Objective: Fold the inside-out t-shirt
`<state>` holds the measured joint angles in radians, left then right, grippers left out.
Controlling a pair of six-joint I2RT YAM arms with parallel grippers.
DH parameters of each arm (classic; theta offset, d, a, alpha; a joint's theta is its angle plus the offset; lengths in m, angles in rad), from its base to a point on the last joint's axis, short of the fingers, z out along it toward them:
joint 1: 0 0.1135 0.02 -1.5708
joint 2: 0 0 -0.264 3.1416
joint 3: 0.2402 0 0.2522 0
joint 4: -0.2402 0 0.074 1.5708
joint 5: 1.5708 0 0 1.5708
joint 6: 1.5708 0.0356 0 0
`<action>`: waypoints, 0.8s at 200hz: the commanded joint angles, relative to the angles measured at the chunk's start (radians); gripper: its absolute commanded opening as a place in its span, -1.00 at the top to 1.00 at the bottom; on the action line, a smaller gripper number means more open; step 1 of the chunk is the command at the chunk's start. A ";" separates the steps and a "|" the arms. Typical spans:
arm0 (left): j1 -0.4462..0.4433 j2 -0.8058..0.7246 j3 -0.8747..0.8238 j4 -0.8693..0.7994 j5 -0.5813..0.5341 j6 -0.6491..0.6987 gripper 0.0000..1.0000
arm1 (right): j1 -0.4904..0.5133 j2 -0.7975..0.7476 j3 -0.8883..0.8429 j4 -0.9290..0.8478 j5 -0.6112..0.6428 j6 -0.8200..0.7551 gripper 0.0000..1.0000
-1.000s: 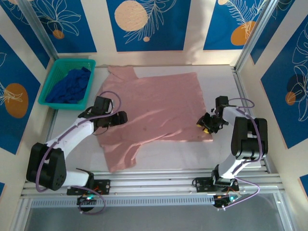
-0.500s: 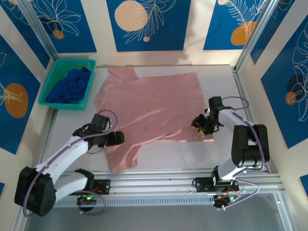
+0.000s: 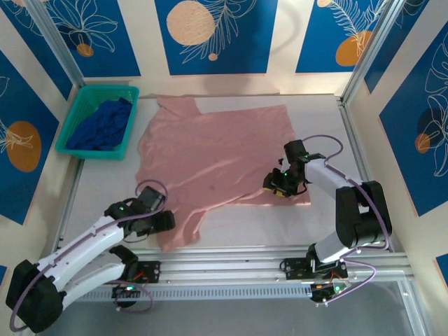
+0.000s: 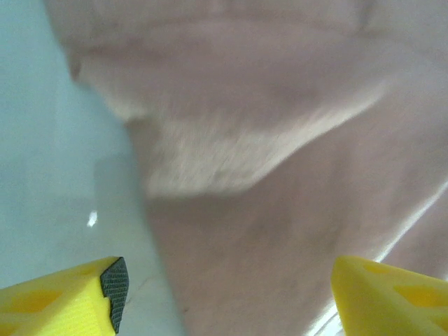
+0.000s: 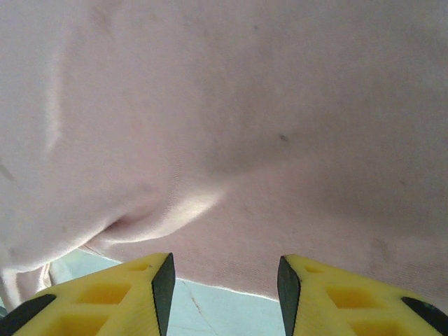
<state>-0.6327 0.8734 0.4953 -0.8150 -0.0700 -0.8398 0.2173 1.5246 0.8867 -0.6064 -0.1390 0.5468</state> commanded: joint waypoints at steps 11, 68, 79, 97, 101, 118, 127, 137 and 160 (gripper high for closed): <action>-0.107 0.016 -0.015 -0.120 -0.021 -0.168 -0.40 | 0.015 0.014 0.064 -0.028 -0.026 -0.035 0.09; -0.220 0.029 -0.036 -0.153 0.091 -0.260 -0.13 | 0.011 0.000 0.046 -0.026 -0.010 -0.056 0.09; -0.221 0.036 -0.049 -0.128 0.109 -0.255 -0.07 | 0.012 0.000 0.041 -0.020 -0.011 -0.057 0.09; -0.220 0.058 -0.070 -0.070 0.129 -0.253 0.06 | 0.010 0.002 0.038 -0.018 -0.012 -0.057 0.09; -0.221 0.065 -0.074 -0.060 0.132 -0.254 0.09 | 0.010 0.001 0.038 -0.019 -0.013 -0.058 0.09; -0.221 0.084 -0.073 -0.049 0.122 -0.244 0.25 | 0.008 -0.005 0.040 -0.024 -0.006 -0.060 0.09; -0.222 0.083 -0.061 -0.067 0.099 -0.232 0.33 | 0.007 -0.010 0.041 -0.027 -0.003 -0.064 0.09; -0.221 0.080 -0.054 -0.080 0.073 -0.220 0.43 | 0.006 -0.014 0.044 -0.034 0.005 -0.069 0.09; -0.220 0.082 -0.053 -0.071 0.060 -0.213 0.65 | -0.001 -0.022 0.055 -0.050 0.023 -0.081 0.09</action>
<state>-0.8452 0.9569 0.4301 -0.8780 0.0204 -1.0634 0.2249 1.5295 0.9340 -0.6186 -0.1303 0.4953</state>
